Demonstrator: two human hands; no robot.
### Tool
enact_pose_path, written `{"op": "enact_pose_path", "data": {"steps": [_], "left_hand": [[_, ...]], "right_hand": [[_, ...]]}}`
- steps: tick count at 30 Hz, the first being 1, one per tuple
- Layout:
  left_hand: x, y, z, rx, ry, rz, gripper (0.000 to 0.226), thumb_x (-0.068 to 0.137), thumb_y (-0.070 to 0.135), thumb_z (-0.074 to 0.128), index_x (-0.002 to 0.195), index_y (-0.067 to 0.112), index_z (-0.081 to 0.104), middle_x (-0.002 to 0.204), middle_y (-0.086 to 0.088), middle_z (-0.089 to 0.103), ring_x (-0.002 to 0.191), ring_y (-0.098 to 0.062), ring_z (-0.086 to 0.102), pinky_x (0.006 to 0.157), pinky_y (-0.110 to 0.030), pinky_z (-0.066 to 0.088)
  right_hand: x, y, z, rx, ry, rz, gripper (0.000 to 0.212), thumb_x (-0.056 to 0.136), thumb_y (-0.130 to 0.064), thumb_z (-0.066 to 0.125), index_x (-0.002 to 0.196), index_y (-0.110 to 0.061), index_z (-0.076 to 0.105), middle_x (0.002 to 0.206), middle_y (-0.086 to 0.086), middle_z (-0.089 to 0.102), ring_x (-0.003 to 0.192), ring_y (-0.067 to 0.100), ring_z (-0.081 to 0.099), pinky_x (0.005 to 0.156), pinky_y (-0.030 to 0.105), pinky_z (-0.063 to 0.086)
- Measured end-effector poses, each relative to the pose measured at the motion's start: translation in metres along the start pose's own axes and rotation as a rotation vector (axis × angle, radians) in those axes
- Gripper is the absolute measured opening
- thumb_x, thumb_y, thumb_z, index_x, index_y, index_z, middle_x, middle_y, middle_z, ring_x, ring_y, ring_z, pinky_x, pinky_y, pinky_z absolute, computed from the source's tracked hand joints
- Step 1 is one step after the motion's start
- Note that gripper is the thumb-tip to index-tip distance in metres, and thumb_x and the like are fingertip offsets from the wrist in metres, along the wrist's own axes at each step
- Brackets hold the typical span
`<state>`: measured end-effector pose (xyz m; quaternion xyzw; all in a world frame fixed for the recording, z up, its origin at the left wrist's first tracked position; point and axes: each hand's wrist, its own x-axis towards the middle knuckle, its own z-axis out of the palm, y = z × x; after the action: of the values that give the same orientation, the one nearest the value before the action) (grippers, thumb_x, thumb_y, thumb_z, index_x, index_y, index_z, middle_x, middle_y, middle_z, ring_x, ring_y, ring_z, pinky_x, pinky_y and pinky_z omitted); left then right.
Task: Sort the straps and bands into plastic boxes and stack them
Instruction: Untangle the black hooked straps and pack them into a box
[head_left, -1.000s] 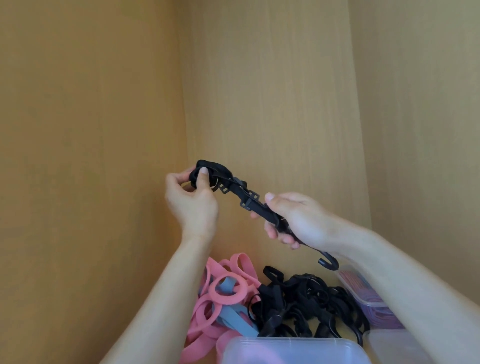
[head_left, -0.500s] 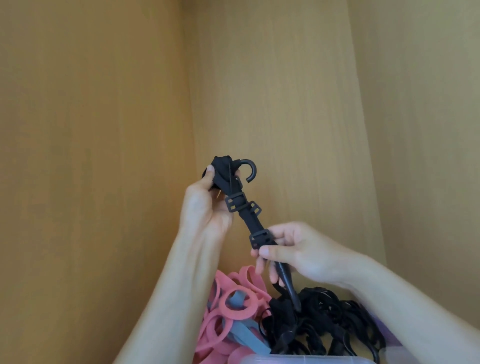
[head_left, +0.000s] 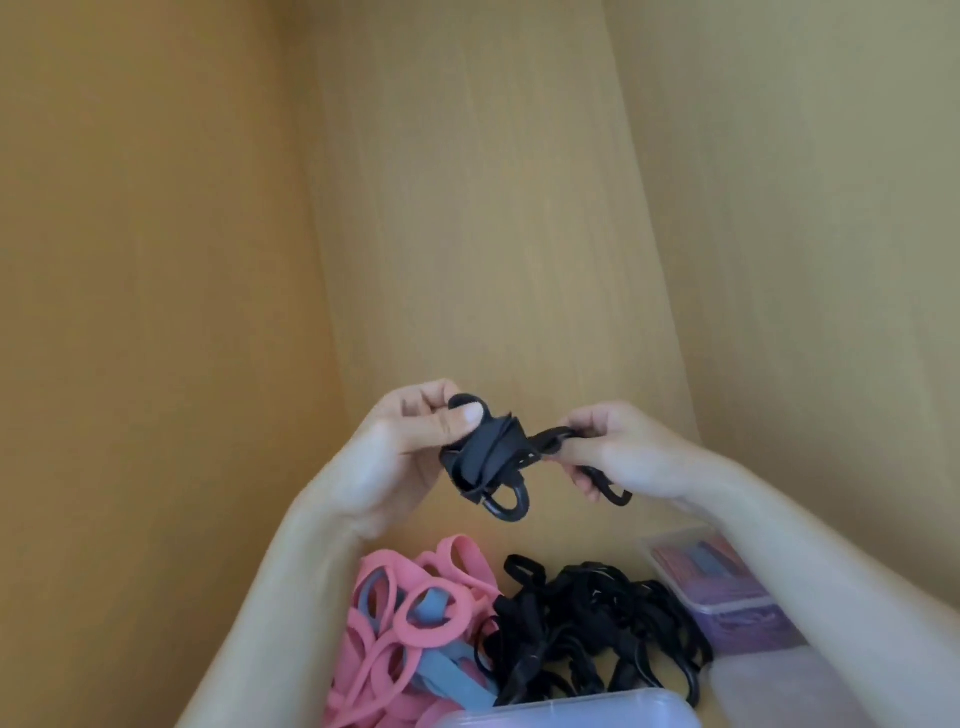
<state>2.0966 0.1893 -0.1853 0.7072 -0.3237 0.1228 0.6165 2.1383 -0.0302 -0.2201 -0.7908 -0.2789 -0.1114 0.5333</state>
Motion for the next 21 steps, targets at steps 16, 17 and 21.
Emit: {"op": "enact_pose_path", "data": {"steps": [16,17,21], "left_hand": [[0.01,-0.029,0.003,0.587,0.227,0.003,0.018,0.088,0.013,0.074,0.08,0.012,0.057,0.105,0.0,0.073,0.095,-0.031,0.07,0.087,-0.05,0.056],[0.01,-0.031,0.003,0.611,0.244,0.005,0.018,0.09,0.011,0.072,0.081,0.011,0.056,0.102,-0.001,0.075,0.093,-0.03,0.071,0.085,-0.051,0.056],[0.011,-0.035,0.003,0.722,0.299,0.05,0.016,0.091,0.012,0.069,0.085,0.009,0.054,0.094,-0.004,0.075,0.087,-0.03,0.069,0.079,-0.049,0.056]], "right_hand": [[0.009,-0.002,0.009,-0.105,0.128,-0.102,0.02,0.094,-0.006,0.054,0.106,-0.021,0.059,0.088,-0.001,0.059,0.076,0.016,0.053,0.074,0.036,0.045],[0.01,-0.001,0.01,-0.142,0.124,-0.098,0.02,0.096,-0.009,0.053,0.109,-0.023,0.059,0.091,0.0,0.06,0.079,0.018,0.055,0.078,0.039,0.047],[0.012,0.004,0.013,-0.442,0.143,-0.111,0.016,0.1,-0.016,0.053,0.106,-0.022,0.066,0.091,0.006,0.065,0.085,0.029,0.063,0.073,0.041,0.052]]}}
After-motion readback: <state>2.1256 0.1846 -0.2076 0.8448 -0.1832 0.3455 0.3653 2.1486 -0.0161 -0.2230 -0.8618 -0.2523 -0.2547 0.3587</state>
